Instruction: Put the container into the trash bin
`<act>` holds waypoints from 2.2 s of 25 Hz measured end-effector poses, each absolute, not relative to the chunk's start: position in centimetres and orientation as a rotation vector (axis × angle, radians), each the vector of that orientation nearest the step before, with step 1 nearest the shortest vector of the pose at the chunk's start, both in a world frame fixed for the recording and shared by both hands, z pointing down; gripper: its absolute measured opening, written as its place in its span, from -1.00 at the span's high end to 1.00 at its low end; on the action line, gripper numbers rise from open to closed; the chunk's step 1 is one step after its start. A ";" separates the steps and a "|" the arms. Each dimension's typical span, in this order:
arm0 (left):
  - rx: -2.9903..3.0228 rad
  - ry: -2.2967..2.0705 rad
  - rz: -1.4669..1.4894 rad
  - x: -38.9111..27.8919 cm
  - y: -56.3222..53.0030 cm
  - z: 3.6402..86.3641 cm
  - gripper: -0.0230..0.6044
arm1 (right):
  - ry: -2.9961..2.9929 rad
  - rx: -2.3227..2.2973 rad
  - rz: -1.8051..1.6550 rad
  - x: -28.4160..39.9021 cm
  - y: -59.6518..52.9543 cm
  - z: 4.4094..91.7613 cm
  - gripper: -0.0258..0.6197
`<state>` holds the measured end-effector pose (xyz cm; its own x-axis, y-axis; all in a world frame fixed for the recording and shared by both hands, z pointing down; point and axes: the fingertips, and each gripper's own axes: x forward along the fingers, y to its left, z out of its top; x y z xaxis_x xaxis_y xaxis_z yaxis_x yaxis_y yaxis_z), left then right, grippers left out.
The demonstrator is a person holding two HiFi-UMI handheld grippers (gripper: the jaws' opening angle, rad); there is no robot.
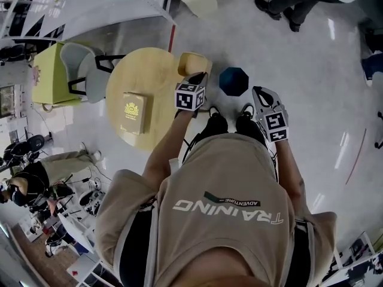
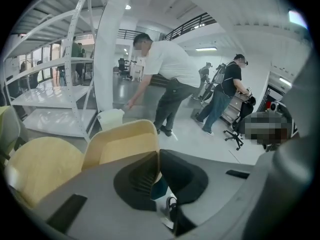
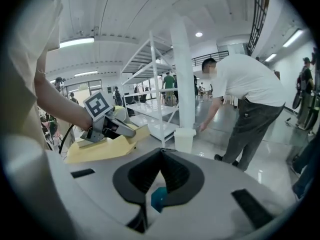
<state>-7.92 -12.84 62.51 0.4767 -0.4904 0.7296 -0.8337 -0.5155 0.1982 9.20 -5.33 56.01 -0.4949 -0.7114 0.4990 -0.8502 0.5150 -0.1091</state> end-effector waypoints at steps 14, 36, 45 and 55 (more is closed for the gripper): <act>2.176 -0.908 0.924 3.1 -8.7 66.7 0.86 | -2.359 1.214 0.580 15.1 -4.3 60.0 0.91; 2.110 -0.599 1.030 5.6 -6.6 87.3 0.86 | -2.121 1.063 0.808 13.7 -4.1 81.1 0.91; 2.066 -0.456 1.131 6.6 -5.7 99.5 0.86 | -2.094 1.008 0.886 13.6 -6.7 91.6 0.91; 1.993 -0.438 1.170 6.6 -7.3 108.5 0.86 | -2.046 0.932 0.977 12.8 -8.5 100.9 0.91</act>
<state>6.56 -7.30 108.49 0.5193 0.0846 0.8504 -0.6219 -0.6450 0.4440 12.80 -8.52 100.85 -0.5152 -0.3081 0.7998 -0.8156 0.4631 -0.3470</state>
